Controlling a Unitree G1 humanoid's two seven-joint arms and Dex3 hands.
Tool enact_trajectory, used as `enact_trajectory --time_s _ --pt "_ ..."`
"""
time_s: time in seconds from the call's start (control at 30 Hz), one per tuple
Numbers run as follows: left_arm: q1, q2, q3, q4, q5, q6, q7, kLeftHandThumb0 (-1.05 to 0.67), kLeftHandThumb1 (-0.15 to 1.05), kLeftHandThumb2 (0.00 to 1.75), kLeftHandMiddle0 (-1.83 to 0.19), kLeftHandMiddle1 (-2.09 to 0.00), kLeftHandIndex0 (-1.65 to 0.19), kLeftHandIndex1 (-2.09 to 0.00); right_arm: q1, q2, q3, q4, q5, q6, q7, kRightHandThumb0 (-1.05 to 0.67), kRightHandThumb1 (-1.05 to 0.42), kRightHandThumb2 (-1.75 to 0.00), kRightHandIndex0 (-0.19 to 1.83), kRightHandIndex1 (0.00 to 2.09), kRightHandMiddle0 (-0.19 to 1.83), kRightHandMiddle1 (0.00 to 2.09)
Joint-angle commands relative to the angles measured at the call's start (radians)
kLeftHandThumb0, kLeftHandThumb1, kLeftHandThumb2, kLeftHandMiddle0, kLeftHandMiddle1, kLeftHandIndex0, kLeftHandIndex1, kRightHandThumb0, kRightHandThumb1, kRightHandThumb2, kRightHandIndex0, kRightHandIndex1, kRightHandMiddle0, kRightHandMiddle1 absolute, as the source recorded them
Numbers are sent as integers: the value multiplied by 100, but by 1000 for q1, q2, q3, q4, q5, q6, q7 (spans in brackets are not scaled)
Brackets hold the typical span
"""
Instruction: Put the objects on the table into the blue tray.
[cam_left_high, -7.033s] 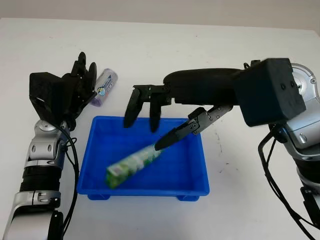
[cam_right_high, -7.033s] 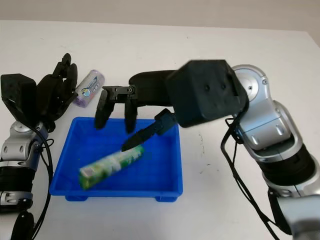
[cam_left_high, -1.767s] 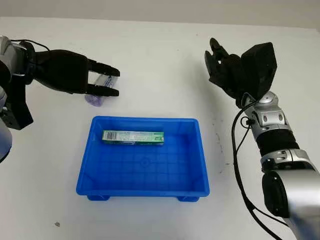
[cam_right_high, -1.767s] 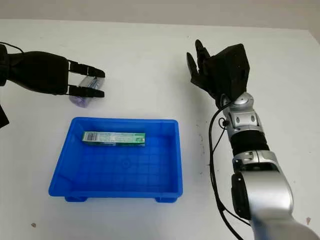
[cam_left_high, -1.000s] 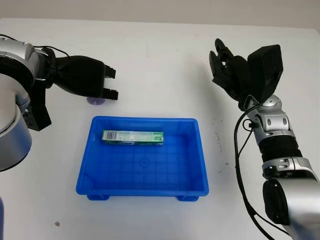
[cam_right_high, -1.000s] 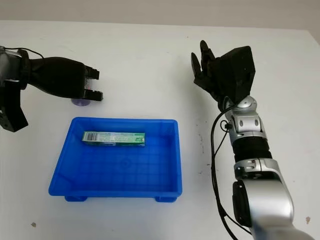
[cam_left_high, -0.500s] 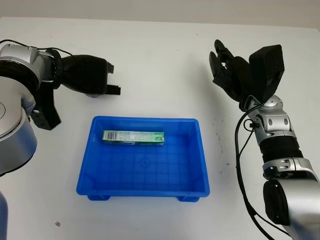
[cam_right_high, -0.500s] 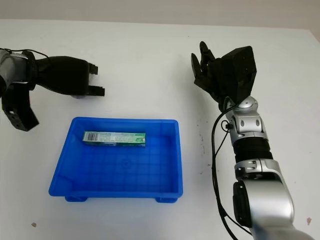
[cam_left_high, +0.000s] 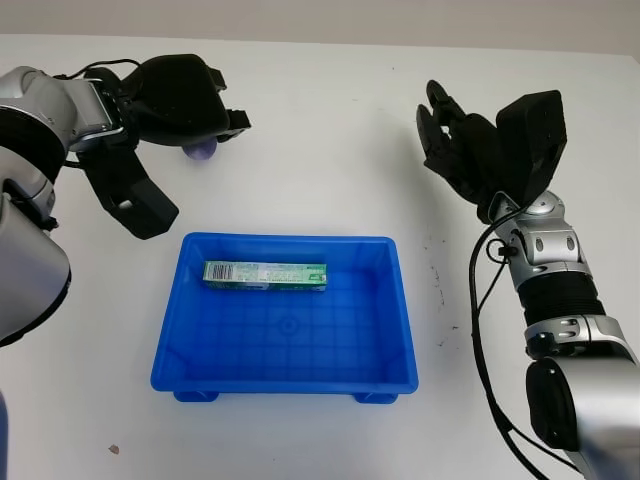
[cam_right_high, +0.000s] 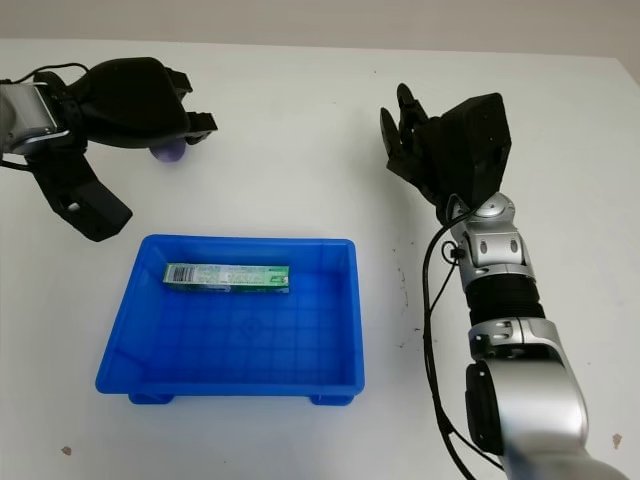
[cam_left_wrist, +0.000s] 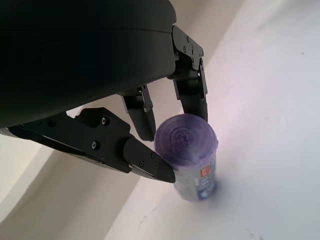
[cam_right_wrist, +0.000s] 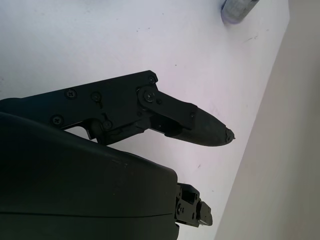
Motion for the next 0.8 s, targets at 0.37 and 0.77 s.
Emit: enact_trajectory --time_s 0.37,0.77 --pt "-56 89 331 -102 -317 -165 -190 -8 103 7 -31 -134 -34 -142 -34 2 -1 66 0 -29 10 -56 -105 -71 -19 0 -19 0" --pt "4 86 716 -248 -772 -74 -677 -18 102 6 -36 -149 -28 -149 -53 9 4 118 -8 -59 7 -56 -105 -71 -19 0 -19 0"
